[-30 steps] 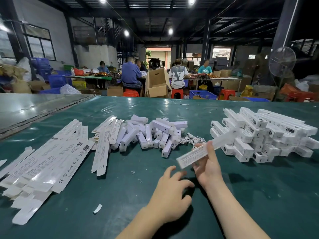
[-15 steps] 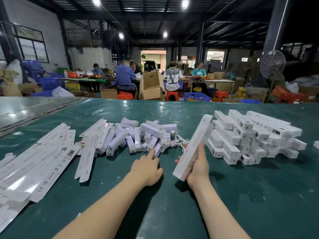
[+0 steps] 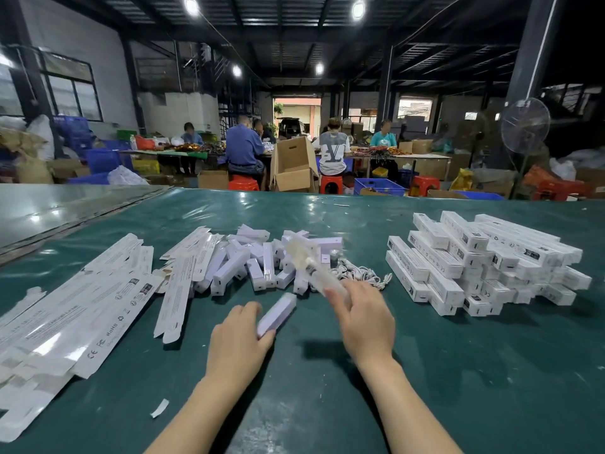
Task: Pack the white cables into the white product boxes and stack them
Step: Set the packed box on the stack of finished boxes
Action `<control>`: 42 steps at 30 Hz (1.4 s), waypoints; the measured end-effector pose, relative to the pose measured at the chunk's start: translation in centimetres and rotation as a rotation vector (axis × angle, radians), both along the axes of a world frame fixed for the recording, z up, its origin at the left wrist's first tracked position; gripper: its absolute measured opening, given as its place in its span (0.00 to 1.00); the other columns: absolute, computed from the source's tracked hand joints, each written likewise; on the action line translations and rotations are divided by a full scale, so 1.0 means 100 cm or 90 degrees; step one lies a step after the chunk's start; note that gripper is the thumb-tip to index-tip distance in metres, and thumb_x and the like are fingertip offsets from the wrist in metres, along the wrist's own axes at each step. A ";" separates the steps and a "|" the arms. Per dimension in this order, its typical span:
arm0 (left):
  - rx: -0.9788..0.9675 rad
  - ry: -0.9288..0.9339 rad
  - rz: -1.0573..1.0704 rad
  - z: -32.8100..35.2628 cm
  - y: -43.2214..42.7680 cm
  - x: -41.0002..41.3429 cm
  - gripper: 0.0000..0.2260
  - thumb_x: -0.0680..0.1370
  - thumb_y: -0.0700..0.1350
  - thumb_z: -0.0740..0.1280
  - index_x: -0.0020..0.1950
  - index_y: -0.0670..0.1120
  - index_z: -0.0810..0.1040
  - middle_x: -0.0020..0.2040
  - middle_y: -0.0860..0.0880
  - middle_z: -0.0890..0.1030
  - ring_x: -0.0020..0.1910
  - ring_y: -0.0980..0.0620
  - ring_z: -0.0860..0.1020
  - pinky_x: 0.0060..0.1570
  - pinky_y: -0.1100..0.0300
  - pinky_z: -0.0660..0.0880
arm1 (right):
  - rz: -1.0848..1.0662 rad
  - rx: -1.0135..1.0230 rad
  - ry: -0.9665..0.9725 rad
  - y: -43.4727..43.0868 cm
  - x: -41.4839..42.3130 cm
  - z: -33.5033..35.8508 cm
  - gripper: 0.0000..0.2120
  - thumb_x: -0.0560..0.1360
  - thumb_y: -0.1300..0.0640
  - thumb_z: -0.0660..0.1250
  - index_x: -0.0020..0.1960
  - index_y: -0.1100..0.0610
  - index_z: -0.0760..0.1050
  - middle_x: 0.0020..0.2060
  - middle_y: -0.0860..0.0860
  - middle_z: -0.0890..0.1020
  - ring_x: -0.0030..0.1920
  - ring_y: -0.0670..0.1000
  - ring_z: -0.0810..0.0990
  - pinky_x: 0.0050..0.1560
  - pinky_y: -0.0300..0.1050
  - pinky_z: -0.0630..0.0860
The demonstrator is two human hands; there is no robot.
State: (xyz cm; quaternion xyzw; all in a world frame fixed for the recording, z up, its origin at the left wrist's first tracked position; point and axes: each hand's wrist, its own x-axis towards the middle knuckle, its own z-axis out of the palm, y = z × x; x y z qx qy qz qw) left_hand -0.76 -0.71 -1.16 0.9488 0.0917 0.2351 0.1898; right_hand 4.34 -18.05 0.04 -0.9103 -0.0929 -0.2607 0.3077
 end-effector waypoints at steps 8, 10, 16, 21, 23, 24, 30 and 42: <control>-0.566 -0.156 0.022 0.013 0.035 -0.004 0.06 0.78 0.45 0.62 0.42 0.49 0.76 0.38 0.52 0.79 0.36 0.55 0.73 0.34 0.62 0.65 | -0.006 -0.146 0.066 -0.003 -0.001 0.002 0.19 0.77 0.37 0.52 0.49 0.49 0.74 0.45 0.45 0.76 0.53 0.49 0.72 0.40 0.44 0.65; -0.905 -0.186 0.021 0.020 0.033 -0.001 0.08 0.80 0.46 0.58 0.43 0.49 0.73 0.39 0.50 0.78 0.36 0.55 0.70 0.35 0.62 0.64 | 0.029 -0.196 0.074 -0.002 -0.002 0.002 0.18 0.77 0.37 0.53 0.42 0.47 0.72 0.40 0.45 0.74 0.50 0.48 0.73 0.38 0.44 0.62; -1.188 -0.194 0.006 0.024 0.023 -0.002 0.06 0.78 0.46 0.62 0.41 0.47 0.72 0.30 0.51 0.72 0.29 0.56 0.69 0.33 0.64 0.64 | 0.084 -0.238 0.060 0.001 -0.005 0.001 0.21 0.74 0.35 0.55 0.35 0.50 0.69 0.30 0.46 0.67 0.39 0.46 0.67 0.31 0.42 0.57; -1.031 -0.170 -0.142 0.018 0.015 0.001 0.02 0.77 0.40 0.62 0.45 0.45 0.73 0.33 0.49 0.79 0.30 0.57 0.78 0.35 0.63 0.72 | 0.109 -0.231 0.052 0.001 -0.005 0.000 0.21 0.74 0.35 0.56 0.39 0.51 0.74 0.30 0.46 0.68 0.39 0.45 0.66 0.32 0.40 0.58; -0.978 -0.163 -0.162 0.014 0.014 0.001 0.04 0.77 0.40 0.62 0.50 0.42 0.75 0.39 0.47 0.82 0.37 0.55 0.82 0.36 0.63 0.75 | 0.129 -0.211 0.049 0.001 -0.005 0.000 0.20 0.73 0.35 0.57 0.42 0.49 0.77 0.32 0.46 0.71 0.40 0.45 0.69 0.35 0.42 0.62; -0.956 -0.153 -0.174 0.013 0.014 0.001 0.06 0.78 0.40 0.62 0.53 0.40 0.75 0.40 0.47 0.83 0.39 0.54 0.83 0.38 0.62 0.75 | 0.137 -0.191 0.047 0.001 -0.006 -0.001 0.19 0.73 0.35 0.58 0.43 0.48 0.78 0.33 0.46 0.72 0.41 0.45 0.70 0.37 0.42 0.64; -0.850 -0.134 -0.179 0.009 0.014 0.002 0.04 0.78 0.41 0.62 0.52 0.44 0.73 0.43 0.47 0.83 0.39 0.55 0.83 0.37 0.63 0.76 | 0.140 -0.136 0.029 0.001 -0.007 -0.002 0.16 0.75 0.38 0.60 0.41 0.48 0.78 0.31 0.45 0.70 0.39 0.44 0.68 0.33 0.40 0.60; -1.047 -0.067 -0.229 0.015 0.018 0.001 0.07 0.78 0.37 0.58 0.46 0.38 0.75 0.40 0.44 0.83 0.37 0.50 0.82 0.46 0.55 0.76 | 0.122 -0.089 0.027 0.002 -0.010 -0.001 0.14 0.74 0.38 0.60 0.45 0.45 0.79 0.32 0.44 0.70 0.41 0.44 0.70 0.36 0.41 0.60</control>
